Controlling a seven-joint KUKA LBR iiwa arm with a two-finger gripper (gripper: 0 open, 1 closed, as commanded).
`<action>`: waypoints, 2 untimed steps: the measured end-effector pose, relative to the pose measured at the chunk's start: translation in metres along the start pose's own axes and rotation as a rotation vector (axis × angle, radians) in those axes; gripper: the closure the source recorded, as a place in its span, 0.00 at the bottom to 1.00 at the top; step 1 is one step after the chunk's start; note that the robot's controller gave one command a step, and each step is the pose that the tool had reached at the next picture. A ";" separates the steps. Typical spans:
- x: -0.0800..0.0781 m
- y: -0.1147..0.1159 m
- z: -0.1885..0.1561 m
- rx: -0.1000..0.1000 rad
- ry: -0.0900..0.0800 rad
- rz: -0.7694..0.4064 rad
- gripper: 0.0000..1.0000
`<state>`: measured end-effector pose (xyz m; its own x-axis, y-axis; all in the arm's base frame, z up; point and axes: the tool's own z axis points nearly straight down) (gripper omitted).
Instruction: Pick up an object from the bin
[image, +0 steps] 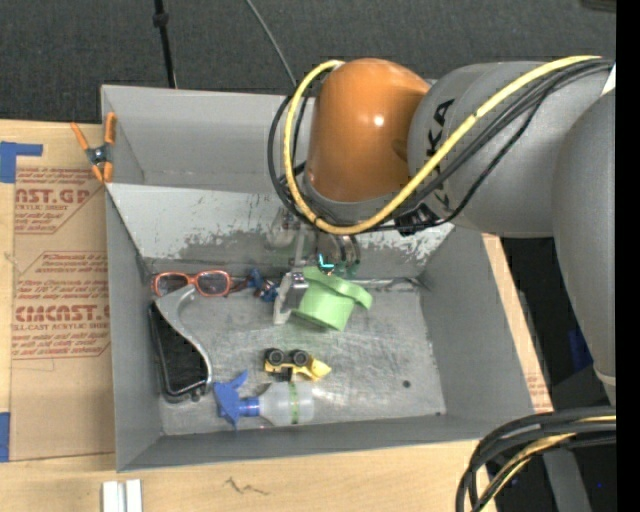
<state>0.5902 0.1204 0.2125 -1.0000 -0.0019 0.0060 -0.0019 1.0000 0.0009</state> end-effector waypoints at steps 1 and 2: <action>-0.002 -0.001 -0.005 -0.001 -0.008 0.001 0.00; -0.002 -0.021 0.020 -0.002 -0.017 -0.108 0.00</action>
Offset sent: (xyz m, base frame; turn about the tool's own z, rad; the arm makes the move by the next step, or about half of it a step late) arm -0.0009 -0.0754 -0.0779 -0.2836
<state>0.5922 0.0994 0.1929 -0.9939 -0.1093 -0.0113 -0.1094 0.9940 0.0030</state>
